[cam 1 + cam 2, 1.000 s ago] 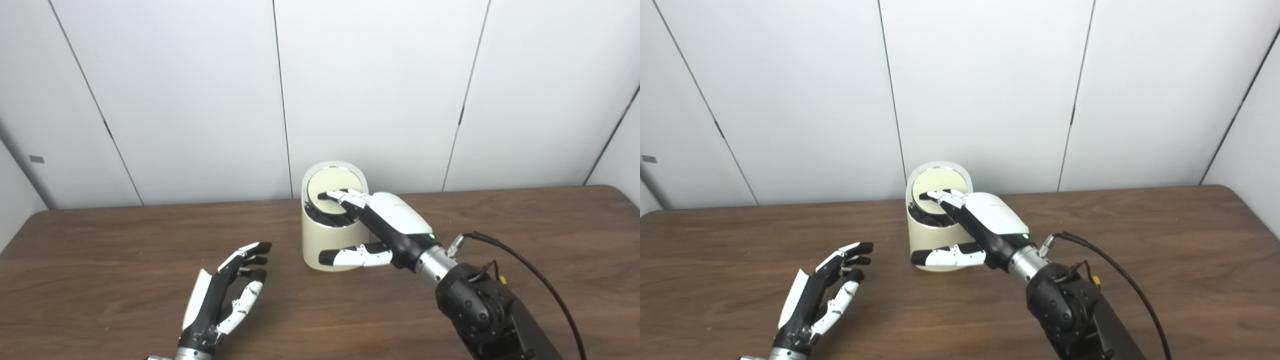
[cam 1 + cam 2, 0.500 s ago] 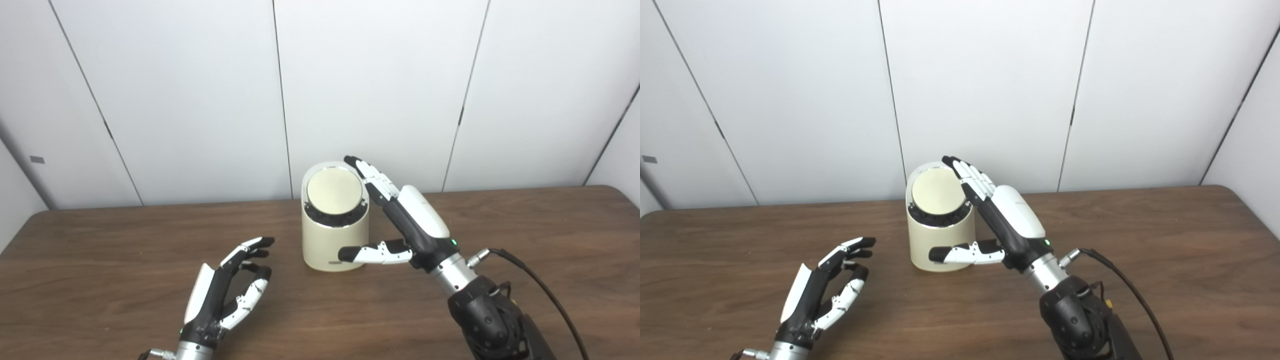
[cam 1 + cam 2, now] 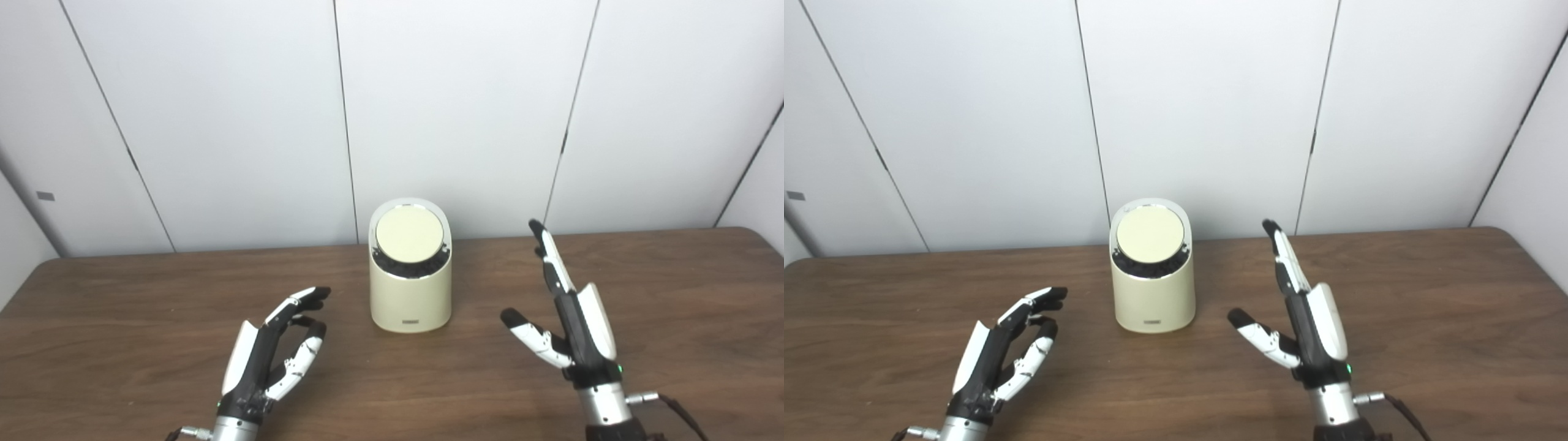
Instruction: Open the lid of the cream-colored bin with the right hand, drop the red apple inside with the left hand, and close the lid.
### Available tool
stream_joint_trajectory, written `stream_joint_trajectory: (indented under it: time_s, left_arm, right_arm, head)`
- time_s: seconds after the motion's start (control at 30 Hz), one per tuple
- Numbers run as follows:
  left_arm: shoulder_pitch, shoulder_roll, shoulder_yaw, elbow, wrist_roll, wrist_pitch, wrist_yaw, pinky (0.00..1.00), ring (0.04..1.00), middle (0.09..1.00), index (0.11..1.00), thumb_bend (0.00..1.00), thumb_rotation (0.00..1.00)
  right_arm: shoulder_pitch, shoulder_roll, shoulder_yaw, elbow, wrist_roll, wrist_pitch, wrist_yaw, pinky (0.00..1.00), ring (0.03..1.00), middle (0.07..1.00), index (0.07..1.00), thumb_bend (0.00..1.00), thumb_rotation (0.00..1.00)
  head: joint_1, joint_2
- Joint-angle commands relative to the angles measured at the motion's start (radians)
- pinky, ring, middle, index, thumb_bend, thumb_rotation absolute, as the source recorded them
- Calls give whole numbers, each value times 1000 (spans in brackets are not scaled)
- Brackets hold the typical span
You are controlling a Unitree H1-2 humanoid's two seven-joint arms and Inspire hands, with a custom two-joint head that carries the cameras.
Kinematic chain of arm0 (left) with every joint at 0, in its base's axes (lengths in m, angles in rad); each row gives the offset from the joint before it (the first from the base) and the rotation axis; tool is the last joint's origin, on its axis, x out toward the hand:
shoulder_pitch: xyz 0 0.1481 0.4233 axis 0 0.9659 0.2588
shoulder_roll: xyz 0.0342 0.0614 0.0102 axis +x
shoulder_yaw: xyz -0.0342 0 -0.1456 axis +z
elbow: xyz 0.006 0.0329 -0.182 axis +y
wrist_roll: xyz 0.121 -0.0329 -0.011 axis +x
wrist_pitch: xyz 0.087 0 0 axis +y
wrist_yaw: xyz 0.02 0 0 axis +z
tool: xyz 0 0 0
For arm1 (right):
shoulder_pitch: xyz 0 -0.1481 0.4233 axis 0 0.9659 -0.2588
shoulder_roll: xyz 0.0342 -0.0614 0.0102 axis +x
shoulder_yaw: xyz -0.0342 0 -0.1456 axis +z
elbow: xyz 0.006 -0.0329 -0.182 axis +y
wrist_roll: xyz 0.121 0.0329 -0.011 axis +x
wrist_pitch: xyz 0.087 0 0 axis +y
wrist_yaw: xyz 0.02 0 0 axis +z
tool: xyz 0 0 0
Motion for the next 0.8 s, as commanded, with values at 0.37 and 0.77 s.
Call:
stream_joint_trajectory:
  time_s: [0.37, 0.77]
  left_arm:
    - [-14, 8, 19, 44, 40, -46, 120, 601, 703, 725, 735, 178, 398]
    - [-21, -8, 58, 89, -197, -5, 41, 613, 701, 731, 743, 245, 578]
  right_arm:
    - [64, 62, -43, 13, 45, -11, -21, 706, 785, 788, 773, 190, 520]
    - [52, 111, -85, 37, 194, 44, 35, 690, 764, 760, 742, 225, 479]
  head:
    - [-7, 3]
    - [-11, 11]
